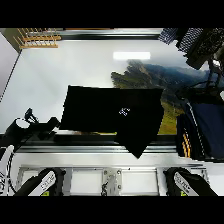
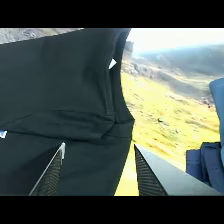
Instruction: Fold the clothes and pants, and hang the long-sleeved shirts on hangers.
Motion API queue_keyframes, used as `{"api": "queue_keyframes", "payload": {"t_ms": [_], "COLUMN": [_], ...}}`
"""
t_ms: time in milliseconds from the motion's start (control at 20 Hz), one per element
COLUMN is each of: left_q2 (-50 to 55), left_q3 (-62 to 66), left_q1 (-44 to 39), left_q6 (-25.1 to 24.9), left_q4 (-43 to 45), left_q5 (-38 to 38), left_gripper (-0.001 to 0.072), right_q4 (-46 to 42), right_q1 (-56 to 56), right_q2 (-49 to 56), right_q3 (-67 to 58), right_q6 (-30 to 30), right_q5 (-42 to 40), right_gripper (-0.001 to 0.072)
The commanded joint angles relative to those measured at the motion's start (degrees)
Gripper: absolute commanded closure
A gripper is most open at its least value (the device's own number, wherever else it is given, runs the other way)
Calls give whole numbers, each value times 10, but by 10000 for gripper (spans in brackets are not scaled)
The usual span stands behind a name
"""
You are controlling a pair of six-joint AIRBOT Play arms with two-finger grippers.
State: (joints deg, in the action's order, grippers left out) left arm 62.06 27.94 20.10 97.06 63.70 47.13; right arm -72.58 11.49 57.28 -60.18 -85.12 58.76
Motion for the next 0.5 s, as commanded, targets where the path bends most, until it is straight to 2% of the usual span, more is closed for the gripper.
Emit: {"api": "queue_keyframes", "payload": {"t_ms": [0,200,350,400,450], "left_q2": [2,70,99,98,90], "left_q3": [-19,23,60,66,66], "left_q1": [-44,-94,-122,-129,-133], "left_q6": [17,29,28,28,26], "left_q4": [-39,-38,-37,-33,-25], "left_q5": [-64,-42,-33,-31,-31], "left_gripper": [163,164,461,630,701], "right_q4": [4,3,1,-8,-17], "right_q1": [-1,-1,1,6,16], "right_q2": [-2,-2,-2,-2,-3], "right_q3": [0,0,0,0,7], "right_q6": [0,0,0,0,0], "right_q5": [0,7,28,46,73], "right_gripper": [240,239,239,239,239]}}
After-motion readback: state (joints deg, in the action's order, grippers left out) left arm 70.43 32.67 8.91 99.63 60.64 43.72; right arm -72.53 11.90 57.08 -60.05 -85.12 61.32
